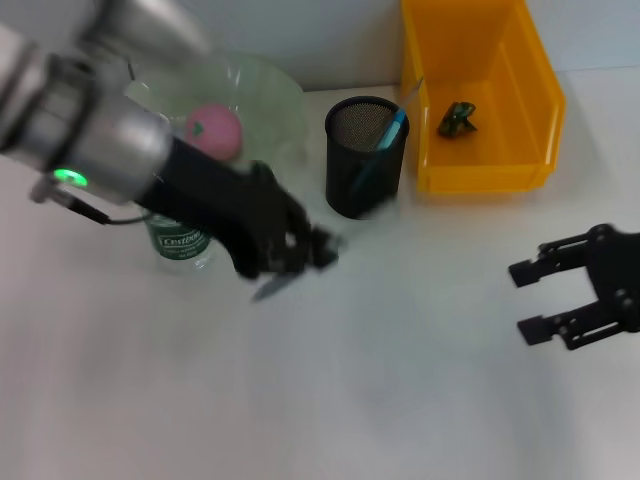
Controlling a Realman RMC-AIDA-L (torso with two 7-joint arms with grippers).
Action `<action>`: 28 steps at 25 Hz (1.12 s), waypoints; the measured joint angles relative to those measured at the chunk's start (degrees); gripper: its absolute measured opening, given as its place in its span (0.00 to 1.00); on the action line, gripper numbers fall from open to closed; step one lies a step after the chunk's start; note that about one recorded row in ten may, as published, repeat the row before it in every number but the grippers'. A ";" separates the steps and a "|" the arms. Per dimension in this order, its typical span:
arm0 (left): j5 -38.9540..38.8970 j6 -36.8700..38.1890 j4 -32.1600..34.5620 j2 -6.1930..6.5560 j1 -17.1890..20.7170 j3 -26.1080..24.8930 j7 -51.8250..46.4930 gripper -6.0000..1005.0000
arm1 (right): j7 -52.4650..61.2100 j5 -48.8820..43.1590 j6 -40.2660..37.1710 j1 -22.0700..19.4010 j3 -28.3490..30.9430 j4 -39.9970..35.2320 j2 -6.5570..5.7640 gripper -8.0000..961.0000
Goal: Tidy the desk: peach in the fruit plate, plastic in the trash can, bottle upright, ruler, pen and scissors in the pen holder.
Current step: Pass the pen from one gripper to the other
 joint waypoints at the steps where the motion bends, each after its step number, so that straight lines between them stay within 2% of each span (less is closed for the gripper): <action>1: 0.00 0.00 0.00 0.00 0.00 0.00 0.00 0.15 | 0.00 -0.02 -0.49 -0.02 0.99 -0.02 -0.25 0.79; 2: -2.84 0.01 -0.19 0.04 1.43 -2.57 0.14 0.15 | 0.00 -0.03 -0.97 -0.08 1.84 -0.04 -0.43 0.79; 3: -8.88 -0.21 -1.06 0.08 4.54 -5.68 0.51 0.15 | 0.00 -0.05 -1.59 -0.33 3.97 -0.18 -0.78 0.79; 4: -8.88 -0.21 -1.06 0.08 4.54 -5.68 0.51 0.15 | 0.00 -0.05 -1.59 -0.33 3.97 -0.18 -0.78 0.79; 5: -12.62 -0.47 -1.70 0.10 6.09 -6.29 0.95 0.15 | 0.00 -0.05 -1.91 -0.44 4.93 -0.24 -0.90 0.79; 7: -12.62 -0.47 -1.70 0.10 6.09 -6.29 0.95 0.15 | 0.01 0.05 -2.77 -0.63 6.64 -0.35 -1.03 0.79; 8: -17.27 -0.75 -2.82 0.08 7.80 -6.57 1.68 0.15 | 0.00 0.24 -3.85 -0.72 8.22 -0.26 -1.05 0.79; 9: -17.27 -0.75 -2.82 0.08 7.80 -6.57 1.68 0.15 | 0.00 0.24 -3.85 -0.72 8.22 -0.26 -1.05 0.79; 10: -31.61 -2.58 -10.53 -0.19 11.63 -5.71 7.39 0.15 | 0.00 0.30 -4.25 -0.76 8.81 -0.13 -1.05 0.79; 11: -38.29 -3.40 -17.27 -0.28 12.46 -5.04 12.40 0.15 | -0.09 0.42 -4.59 -0.81 9.30 0.04 -1.05 0.79; 12: -38.29 -3.40 -17.27 -0.28 12.46 -5.04 12.40 0.15 | -0.24 0.83 -4.72 -1.00 9.57 0.23 -1.02 0.79; 13: -43.44 -3.90 -24.59 -0.41 12.32 -4.34 18.50 0.15 | -0.59 2.04 -4.85 -1.55 9.81 0.58 -0.82 0.79; 15: -47.37 -4.35 -30.47 -0.56 11.87 -2.61 24.33 0.15 | -0.79 3.03 -4.88 -1.94 9.83 0.72 -0.73 0.79; 16: -47.37 -4.35 -30.47 -0.56 11.87 -2.61 24.33 0.15 | -0.92 4.27 -4.95 -2.50 9.87 0.83 -0.64 0.79; 17: -52.68 -5.55 -35.34 -0.60 11.67 0.78 30.33 0.15 | -0.94 4.78 -4.96 -2.71 9.92 0.85 -0.59 0.79; 19: -58.18 -6.64 -38.04 -0.60 11.76 4.79 35.20 0.15 | -0.95 5.89 -5.04 -3.50 10.06 0.86 -0.42 0.79; 20: -58.18 -6.64 -38.04 -0.60 11.76 4.79 35.20 0.15 | -0.96 6.60 -5.09 -4.20 10.34 0.86 -0.21 0.79; 21: -60.47 -7.01 -38.81 -0.62 11.90 6.83 37.03 0.15 | -0.96 6.60 -5.09 -4.20 10.34 0.86 -0.21 0.79; 22: -69.41 -8.59 -40.44 -0.62 12.72 15.11 43.21 0.15 | -0.96 6.78 -5.11 -4.47 10.52 0.88 -0.13 0.79; 24: -74.51 -10.07 -40.53 -0.62 13.41 20.93 46.49 0.15 | -0.97 7.96 -5.14 -5.36 10.88 1.11 0.27 0.79; 25: -78.60 -11.57 -40.45 -0.62 13.90 25.39 48.88 0.15 | -1.05 8.43 -5.14 -5.69 10.93 1.14 0.40 0.79; 26: -85.16 -14.45 -39.99 -0.63 14.61 32.38 52.51 0.15 | -1.21 8.89 -5.12 -5.97 10.97 1.17 0.49 0.79; 28: -92.83 -18.52 -39.02 -0.62 15.50 39.81 56.92 0.15 | -2.05 10.55 -4.93 -6.82 11.07 1.30 0.71 0.79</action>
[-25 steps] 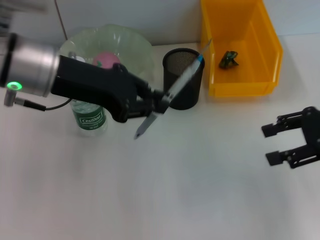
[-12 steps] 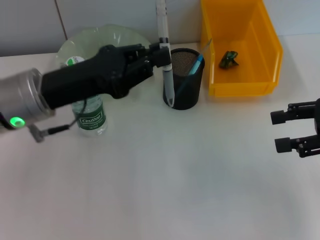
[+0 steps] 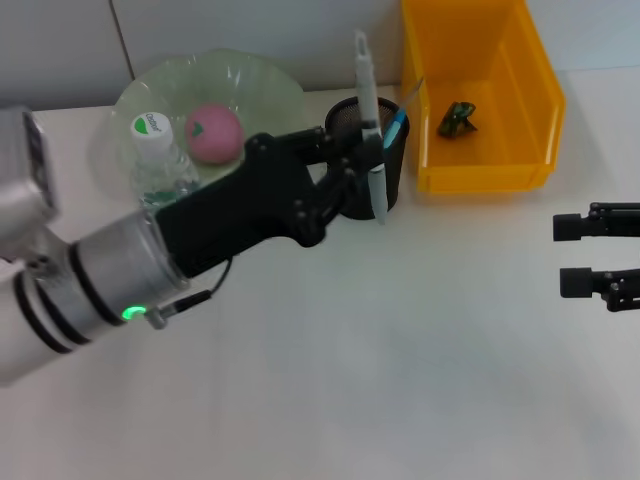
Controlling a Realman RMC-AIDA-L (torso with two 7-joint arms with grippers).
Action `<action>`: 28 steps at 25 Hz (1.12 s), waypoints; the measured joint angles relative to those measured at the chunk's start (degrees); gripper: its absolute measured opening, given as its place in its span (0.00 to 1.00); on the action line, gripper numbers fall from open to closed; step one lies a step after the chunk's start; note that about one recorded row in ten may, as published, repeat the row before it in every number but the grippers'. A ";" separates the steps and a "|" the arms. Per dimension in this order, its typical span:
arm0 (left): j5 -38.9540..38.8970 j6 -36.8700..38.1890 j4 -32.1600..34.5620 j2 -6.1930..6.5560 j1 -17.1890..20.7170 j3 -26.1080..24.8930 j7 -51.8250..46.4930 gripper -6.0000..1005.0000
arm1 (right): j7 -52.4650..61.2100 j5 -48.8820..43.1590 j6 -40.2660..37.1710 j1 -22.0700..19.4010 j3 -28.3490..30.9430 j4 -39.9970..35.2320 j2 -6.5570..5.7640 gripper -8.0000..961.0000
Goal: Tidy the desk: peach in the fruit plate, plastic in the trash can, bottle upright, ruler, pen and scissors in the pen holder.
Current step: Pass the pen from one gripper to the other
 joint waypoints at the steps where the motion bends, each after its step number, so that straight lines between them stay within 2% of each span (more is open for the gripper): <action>1: 0.00 0.00 0.00 0.00 0.00 0.00 0.00 0.15 | 0.00 0.00 0.00 0.00 0.00 0.00 0.00 0.79; 3: -9.12 -5.96 2.70 0.00 1.88 8.18 5.74 0.15 | -2.09 3.91 0.39 -1.63 0.03 0.18 0.76 0.79; 4: -9.12 -5.96 2.70 0.00 1.88 8.18 5.74 0.15 | -2.09 3.91 0.39 -1.63 0.03 0.18 0.76 0.79; 5: -14.31 -9.86 5.16 -0.01 3.21 12.33 9.22 0.15 | -4.03 7.06 1.09 -2.84 0.05 0.22 1.49 0.79; 6: -14.31 -9.86 5.16 -0.01 3.21 12.33 9.22 0.15 | -4.03 7.06 1.09 -2.84 0.05 0.22 1.49 0.79; 7: -18.33 -13.24 7.53 0.00 4.24 15.18 12.36 0.15 | -6.04 9.71 2.22 -3.66 0.13 0.26 2.60 0.79; 8: -18.33 -13.24 7.53 0.00 4.24 15.18 12.36 0.15 | -6.04 9.71 2.22 -3.66 0.13 0.26 2.60 0.79; 9: -20.51 -14.96 8.78 0.00 4.81 16.62 14.08 0.15 | -7.13 10.89 2.85 -3.97 0.27 0.26 3.20 0.79; 10: -24.66 -17.70 10.52 0.00 5.41 19.14 17.33 0.15 | -9.82 13.03 3.86 -4.27 0.99 0.71 4.71 0.79; 11: -24.66 -17.70 10.52 0.00 5.41 19.14 17.33 0.15 | -9.82 13.03 3.86 -4.27 0.99 0.71 4.71 0.79; 14: -30.73 -19.75 11.45 0.00 5.56 22.99 22.19 0.15 | -14.49 16.31 4.86 -4.37 3.02 2.53 7.14 0.79; 15: -35.09 -20.52 11.79 0.00 5.54 25.44 25.16 0.15 | -15.97 17.79 5.07 -4.02 3.48 4.15 7.91 0.79; 16: -35.09 -20.52 11.79 0.00 5.54 25.44 25.16 0.15 | -15.97 17.79 5.07 -4.02 3.48 4.15 7.91 0.79; 20: -43.84 -21.31 12.79 -0.01 5.52 29.64 31.74 0.15 | -18.62 20.20 5.77 -1.78 3.69 10.18 8.02 0.79; 28: -52.42 -22.65 13.95 -0.01 4.88 33.14 37.45 0.15 | -25.10 23.15 9.52 1.47 3.40 19.23 8.19 0.79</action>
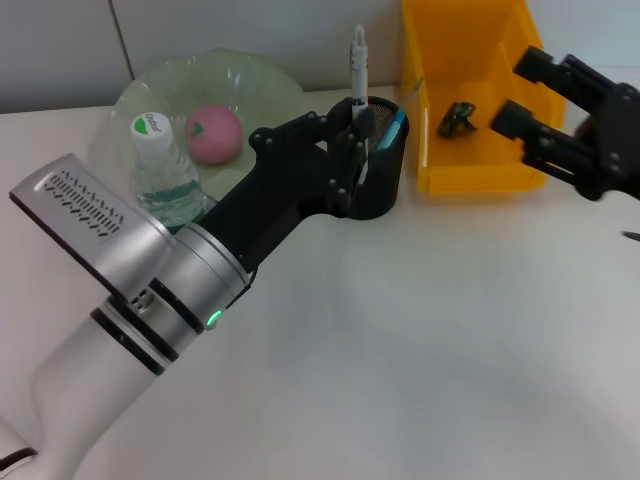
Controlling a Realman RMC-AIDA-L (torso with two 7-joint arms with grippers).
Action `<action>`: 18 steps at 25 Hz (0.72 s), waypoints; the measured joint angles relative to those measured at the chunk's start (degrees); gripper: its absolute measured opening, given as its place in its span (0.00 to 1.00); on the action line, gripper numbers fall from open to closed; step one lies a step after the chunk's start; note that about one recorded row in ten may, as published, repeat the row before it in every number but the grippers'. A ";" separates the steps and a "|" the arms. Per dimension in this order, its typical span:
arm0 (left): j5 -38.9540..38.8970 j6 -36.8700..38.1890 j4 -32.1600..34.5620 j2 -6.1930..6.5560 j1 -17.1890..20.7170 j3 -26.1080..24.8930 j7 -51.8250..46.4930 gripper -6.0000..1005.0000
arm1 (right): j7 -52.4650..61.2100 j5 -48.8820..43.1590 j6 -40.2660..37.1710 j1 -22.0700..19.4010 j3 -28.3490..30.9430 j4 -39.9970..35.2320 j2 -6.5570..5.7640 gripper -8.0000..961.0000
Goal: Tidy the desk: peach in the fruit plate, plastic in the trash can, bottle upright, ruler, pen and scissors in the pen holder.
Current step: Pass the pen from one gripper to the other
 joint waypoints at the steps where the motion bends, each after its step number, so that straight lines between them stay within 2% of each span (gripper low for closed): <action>1: -0.86 -0.28 0.22 0.00 -0.03 0.34 0.78 0.15 | -1.00 0.01 0.65 0.57 -0.10 1.04 0.02 0.79; 10: -6.86 -2.99 2.25 0.00 -0.52 2.28 5.46 0.15 | -7.60 0.02 4.92 4.91 -0.41 7.00 0.42 0.79; 18: -8.98 -4.26 3.31 0.00 -0.87 3.73 7.85 0.15 | -13.08 0.02 9.70 8.18 -0.46 11.74 0.48 0.79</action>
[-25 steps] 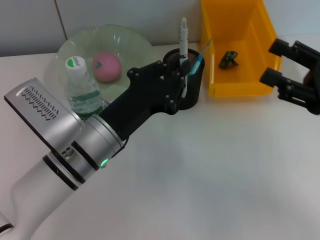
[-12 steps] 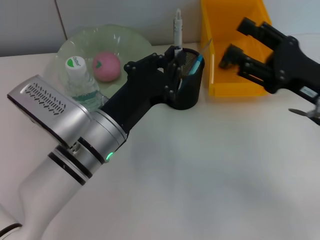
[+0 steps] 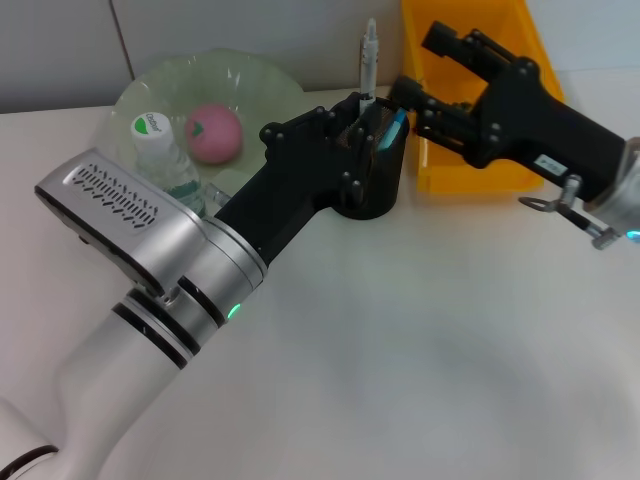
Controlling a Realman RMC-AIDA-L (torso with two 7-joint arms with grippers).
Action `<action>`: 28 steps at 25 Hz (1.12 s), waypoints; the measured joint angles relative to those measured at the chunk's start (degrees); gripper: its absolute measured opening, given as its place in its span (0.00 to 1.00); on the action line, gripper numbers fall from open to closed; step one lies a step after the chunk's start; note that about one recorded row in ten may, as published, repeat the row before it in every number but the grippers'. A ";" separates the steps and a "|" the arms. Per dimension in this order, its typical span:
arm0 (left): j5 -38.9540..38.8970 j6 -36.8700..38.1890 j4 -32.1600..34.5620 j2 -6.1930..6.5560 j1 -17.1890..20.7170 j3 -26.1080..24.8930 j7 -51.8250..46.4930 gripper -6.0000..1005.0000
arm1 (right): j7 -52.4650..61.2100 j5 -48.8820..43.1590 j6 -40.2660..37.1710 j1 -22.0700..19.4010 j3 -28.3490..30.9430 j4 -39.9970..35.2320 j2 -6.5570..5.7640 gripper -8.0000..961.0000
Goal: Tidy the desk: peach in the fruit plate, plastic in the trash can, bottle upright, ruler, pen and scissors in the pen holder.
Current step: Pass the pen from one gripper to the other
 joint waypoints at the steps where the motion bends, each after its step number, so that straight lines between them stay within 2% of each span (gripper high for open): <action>1: -0.38 -0.23 0.11 0.00 -0.03 0.09 0.36 0.15 | -0.69 0.00 0.62 0.46 -0.01 0.68 0.01 0.79; 8: -3.64 -1.37 0.23 0.00 -0.02 0.20 1.21 0.15 | -5.23 0.23 4.77 3.57 0.51 5.18 0.11 0.79; 14: -7.83 -1.48 0.83 0.00 0.22 0.93 5.11 0.15 | -11.47 4.00 8.06 5.78 0.43 10.41 0.20 0.78; 28: -9.56 -1.50 0.52 0.00 -0.06 0.92 6.94 0.16 | -15.37 4.56 11.03 8.50 0.45 15.17 0.18 0.71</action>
